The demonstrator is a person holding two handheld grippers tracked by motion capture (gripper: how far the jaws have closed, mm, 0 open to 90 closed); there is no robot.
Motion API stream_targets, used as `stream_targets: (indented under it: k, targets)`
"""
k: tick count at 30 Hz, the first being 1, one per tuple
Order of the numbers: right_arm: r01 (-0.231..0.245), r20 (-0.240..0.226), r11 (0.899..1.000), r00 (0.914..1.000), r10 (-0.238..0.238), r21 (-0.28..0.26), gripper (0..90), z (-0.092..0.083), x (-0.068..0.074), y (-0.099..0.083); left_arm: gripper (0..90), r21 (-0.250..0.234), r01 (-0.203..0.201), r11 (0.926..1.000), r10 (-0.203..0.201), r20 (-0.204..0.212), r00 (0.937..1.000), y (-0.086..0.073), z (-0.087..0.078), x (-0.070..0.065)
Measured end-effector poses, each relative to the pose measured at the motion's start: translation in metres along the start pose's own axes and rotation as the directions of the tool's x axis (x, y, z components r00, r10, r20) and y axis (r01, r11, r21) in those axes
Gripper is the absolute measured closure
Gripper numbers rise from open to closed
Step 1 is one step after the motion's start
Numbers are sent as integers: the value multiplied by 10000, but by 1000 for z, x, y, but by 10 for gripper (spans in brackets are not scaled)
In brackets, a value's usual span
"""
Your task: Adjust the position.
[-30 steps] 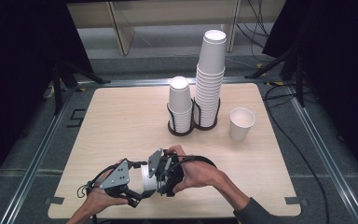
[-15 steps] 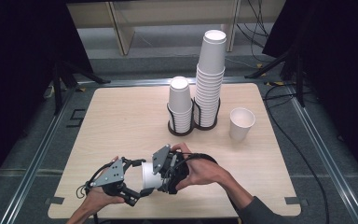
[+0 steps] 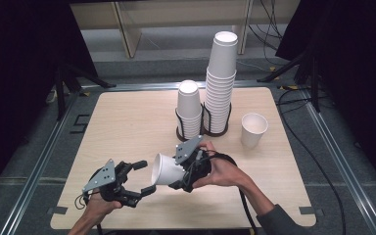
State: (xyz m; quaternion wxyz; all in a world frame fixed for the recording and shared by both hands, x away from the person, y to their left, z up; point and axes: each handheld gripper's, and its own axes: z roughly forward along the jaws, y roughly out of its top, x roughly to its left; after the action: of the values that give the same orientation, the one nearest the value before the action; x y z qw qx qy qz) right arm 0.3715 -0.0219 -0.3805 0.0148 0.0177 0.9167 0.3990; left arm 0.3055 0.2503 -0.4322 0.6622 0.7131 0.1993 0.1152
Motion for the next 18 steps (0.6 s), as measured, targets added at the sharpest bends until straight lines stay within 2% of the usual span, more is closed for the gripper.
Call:
stream_targets:
  k: [1,4,9,14,15,18]
  targets:
    - [80,-34,9999,10000,-81,-149,192,-1,-2,-1,139,-34,53,10000,-53,-22,10000,0,0,0]
    - [-131,-24,9981,9999,130,-601,192,-4,-4,-4,139,-174,280,9995,-282,-130,9995,-1,0,1]
    - [-263,-157,9893,9996,243,-1437,191,-9,-5,-6,139,-235,640,9977,-646,-274,9975,-2,1,3]
    - [-222,-119,9832,9997,204,-1813,190,-8,-3,-6,139,-324,800,9963,-806,-186,9966,-2,1,3]
    - [-358,-123,9832,9993,341,-1788,190,-7,-1,-7,139,-323,835,9960,-840,-142,9964,-2,2,3]
    - [-57,-134,9811,9999,32,-1934,190,-3,-1,-8,139,-281,850,9960,-852,-70,9963,-3,4,2]
